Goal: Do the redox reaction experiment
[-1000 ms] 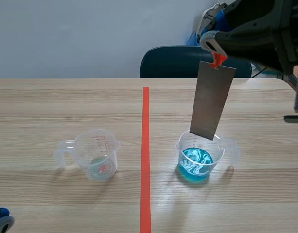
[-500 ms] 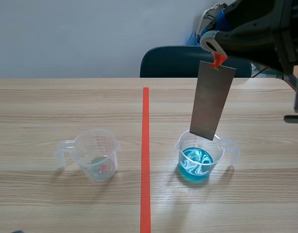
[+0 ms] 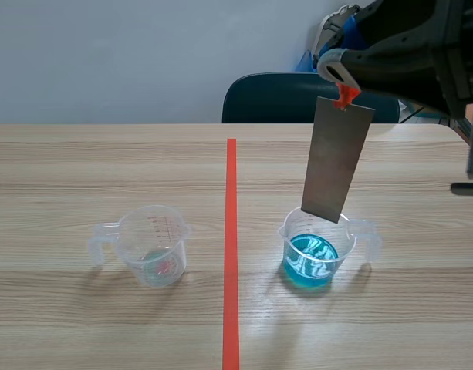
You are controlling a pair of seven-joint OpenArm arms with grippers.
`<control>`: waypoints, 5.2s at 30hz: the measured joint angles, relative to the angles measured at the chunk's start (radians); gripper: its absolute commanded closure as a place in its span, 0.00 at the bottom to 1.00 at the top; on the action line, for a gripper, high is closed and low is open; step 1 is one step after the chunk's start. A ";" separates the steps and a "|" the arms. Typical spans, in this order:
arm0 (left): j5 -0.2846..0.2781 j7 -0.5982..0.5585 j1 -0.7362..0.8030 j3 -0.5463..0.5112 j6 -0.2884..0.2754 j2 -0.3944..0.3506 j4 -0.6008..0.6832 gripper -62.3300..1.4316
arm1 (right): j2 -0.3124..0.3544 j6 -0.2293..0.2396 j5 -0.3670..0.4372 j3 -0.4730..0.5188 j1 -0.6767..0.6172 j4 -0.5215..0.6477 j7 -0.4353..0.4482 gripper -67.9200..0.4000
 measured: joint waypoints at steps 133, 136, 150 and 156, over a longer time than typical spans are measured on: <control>-0.047 0.000 -0.039 0.002 -0.002 0.002 0.000 0.00 | -0.028 0.000 0.000 -0.133 0.142 0.000 -0.019 0.99; -0.047 0.001 -0.039 0.002 -0.002 0.002 0.000 0.00 | -0.067 0.000 0.000 -0.186 0.191 0.000 -0.053 0.99; -0.145 0.001 -0.039 0.002 -0.003 0.002 0.000 0.00 | -0.298 0.000 0.000 -0.481 0.430 -0.045 -0.235 0.99; -0.255 -0.028 -0.039 0.002 -0.003 0.013 0.000 0.00 | -0.414 0.000 -0.001 -0.575 0.511 -0.166 -0.282 0.99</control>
